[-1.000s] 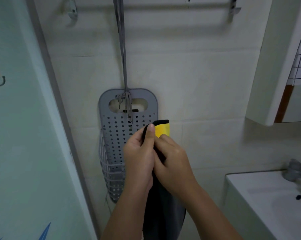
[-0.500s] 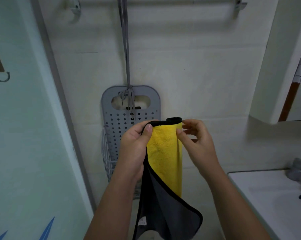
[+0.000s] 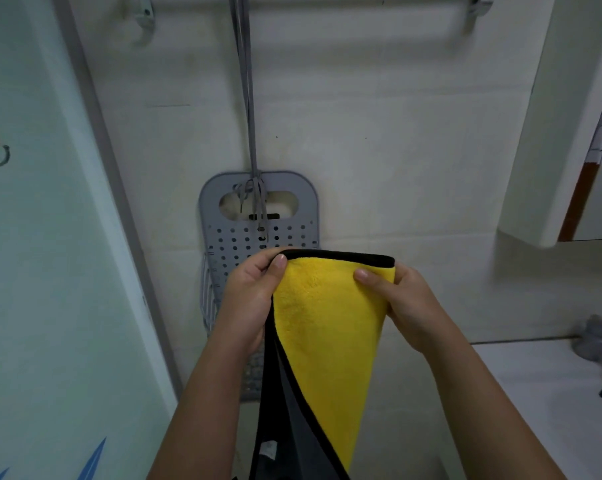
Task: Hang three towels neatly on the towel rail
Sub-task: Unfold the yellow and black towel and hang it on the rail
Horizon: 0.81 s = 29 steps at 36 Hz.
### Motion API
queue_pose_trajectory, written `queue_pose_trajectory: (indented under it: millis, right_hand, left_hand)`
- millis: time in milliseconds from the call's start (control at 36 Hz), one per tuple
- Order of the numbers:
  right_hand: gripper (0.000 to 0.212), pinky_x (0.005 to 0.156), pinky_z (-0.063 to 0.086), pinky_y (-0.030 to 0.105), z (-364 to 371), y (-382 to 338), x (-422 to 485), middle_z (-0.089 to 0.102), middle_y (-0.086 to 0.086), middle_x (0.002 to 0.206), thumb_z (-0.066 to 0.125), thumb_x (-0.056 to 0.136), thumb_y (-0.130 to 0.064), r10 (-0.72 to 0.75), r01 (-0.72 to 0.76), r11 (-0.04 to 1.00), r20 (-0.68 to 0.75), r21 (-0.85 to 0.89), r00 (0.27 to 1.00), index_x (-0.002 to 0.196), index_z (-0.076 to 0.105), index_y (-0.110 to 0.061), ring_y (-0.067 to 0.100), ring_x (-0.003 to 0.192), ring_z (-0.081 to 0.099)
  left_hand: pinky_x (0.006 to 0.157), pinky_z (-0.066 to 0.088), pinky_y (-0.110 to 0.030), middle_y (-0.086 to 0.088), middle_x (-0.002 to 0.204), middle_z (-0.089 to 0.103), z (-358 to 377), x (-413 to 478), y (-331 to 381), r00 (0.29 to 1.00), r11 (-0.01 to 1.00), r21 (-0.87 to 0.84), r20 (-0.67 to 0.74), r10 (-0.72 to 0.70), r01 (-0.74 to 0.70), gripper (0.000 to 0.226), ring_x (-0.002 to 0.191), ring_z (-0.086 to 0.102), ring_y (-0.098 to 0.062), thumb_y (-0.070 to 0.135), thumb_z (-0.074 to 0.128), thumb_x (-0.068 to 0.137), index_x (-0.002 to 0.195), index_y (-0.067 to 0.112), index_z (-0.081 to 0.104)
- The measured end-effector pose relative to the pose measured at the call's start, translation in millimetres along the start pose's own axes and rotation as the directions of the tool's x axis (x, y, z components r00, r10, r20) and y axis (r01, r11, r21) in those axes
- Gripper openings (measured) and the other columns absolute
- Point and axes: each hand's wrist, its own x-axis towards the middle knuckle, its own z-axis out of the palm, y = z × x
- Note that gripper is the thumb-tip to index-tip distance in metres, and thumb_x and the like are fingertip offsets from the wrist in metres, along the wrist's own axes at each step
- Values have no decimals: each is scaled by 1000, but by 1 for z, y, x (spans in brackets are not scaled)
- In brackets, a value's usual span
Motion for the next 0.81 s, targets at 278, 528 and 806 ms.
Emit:
queue_pose_trajectory:
  millis: [278, 528, 806]
  right_hand:
    - [5, 62, 48, 27, 7, -1, 12, 69, -6, 78, 66, 78, -21, -167, 159, 985, -169, -59, 971, 82, 66, -24, 15, 76, 63]
    - [8, 56, 52, 19, 12, -1, 18, 73, -10, 74, 68, 76, -21, -198, 197, 980, -213, -24, 957, 84, 69, -22, 5, 68, 67]
    - [18, 53, 53, 23, -6, 6, 15, 72, -6, 69, 68, 65, -36, -101, 109, 993, -180, 34, 978, 77, 71, -23, 9, 62, 67]
  left_hand:
    - [77, 53, -31, 3, 90, 74, -14, 7, -13, 1000, 996, 84, 15, -16, 15, 18, 84, 68, -15, 28, 58, 78, 93, 25, 68]
    - [58, 54, -21, 2, 78, 75, -10, 13, -23, 986, 972, -174, 88, -142, 156, 31, 70, 69, -11, 24, 69, 62, 91, 13, 69]
    - [50, 47, -15, 14, 59, 64, 10, 17, -27, 996, 997, -39, 73, -56, 59, 8, 55, 59, 0, 15, 57, 85, 77, 15, 58]
